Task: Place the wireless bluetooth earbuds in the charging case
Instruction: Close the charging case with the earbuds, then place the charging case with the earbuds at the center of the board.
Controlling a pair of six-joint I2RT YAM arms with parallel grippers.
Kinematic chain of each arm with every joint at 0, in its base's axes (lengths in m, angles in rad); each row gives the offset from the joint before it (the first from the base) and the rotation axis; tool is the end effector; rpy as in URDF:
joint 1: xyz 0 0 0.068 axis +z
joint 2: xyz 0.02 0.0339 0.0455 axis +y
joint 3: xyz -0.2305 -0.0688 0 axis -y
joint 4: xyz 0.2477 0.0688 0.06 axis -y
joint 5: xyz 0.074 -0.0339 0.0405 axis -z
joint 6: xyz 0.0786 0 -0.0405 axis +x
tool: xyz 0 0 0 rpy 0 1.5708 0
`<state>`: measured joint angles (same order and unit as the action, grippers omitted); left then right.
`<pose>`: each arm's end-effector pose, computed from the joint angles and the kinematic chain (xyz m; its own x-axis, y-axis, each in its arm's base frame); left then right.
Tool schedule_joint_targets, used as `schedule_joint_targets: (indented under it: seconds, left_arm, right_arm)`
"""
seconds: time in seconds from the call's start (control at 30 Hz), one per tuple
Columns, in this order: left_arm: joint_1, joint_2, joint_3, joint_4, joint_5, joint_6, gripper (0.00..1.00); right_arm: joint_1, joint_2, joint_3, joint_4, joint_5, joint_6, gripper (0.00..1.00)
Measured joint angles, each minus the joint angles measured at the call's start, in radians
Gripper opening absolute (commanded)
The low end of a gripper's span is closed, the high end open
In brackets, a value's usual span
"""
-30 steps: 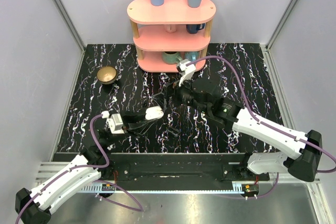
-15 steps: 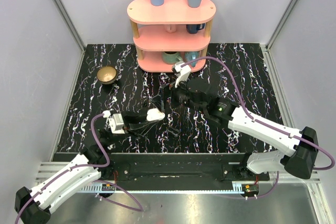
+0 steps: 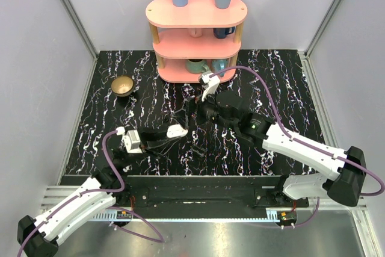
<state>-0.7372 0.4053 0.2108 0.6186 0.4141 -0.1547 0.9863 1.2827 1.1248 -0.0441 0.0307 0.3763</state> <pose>0.1237 -0.1551 0.2754 0.1644 -0.3398 -0.9260 0.9233 0.3835 0.0232 0.1996 0.2973 0.3242 -0.4032 0.0563 -0.9134 -0.7192 0.5977 0.3543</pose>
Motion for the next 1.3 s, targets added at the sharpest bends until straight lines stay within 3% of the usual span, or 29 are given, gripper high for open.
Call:
schedule_joint_targets:
  seconds: [0.43,0.7,0.97,1.3]
  left_arm:
    - [-0.001,-0.003,0.002,-0.044,-0.062,-0.001,0.00]
    - [0.000,0.063,0.084,-0.196,-0.226,-0.031,0.00]
    - [0.001,0.278,0.157,-0.277,-0.333,-0.118,0.00]
    - [0.011,0.647,0.327,-0.258,-0.292,-0.240,0.00]
  right_arm:
    - [-0.002,-0.055,-0.088,0.042,-0.012,0.024,1.00]
    - [-0.002,-0.177,-0.211,0.040,0.251,0.034,1.00]
    - [-0.004,-0.381,-0.375,0.051,0.484,0.084,1.00]
    - [-0.006,-0.482,-0.518,-0.037,0.511,0.341,1.00]
